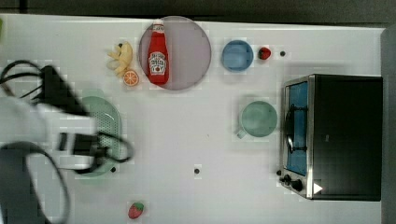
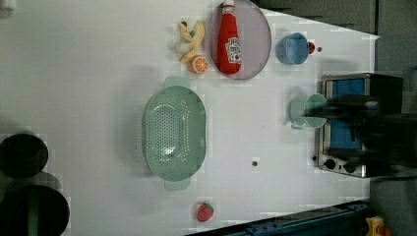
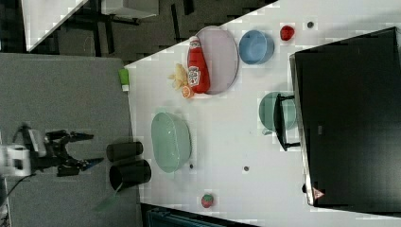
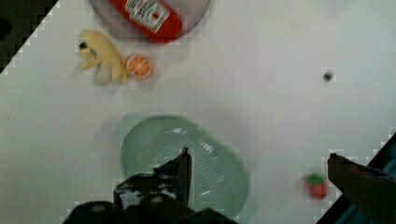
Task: Drag strainer left to right.
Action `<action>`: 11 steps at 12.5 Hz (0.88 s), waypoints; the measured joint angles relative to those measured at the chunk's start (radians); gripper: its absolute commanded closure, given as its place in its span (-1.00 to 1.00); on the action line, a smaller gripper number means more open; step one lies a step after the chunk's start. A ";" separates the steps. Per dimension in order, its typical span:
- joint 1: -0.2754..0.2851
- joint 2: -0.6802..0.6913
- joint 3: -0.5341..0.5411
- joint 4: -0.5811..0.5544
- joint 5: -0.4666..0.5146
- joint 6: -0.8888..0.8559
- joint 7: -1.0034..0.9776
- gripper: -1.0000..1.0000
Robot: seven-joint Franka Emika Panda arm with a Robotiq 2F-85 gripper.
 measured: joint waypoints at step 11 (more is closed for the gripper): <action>0.073 0.340 0.155 -0.304 -0.033 0.705 0.647 -1.00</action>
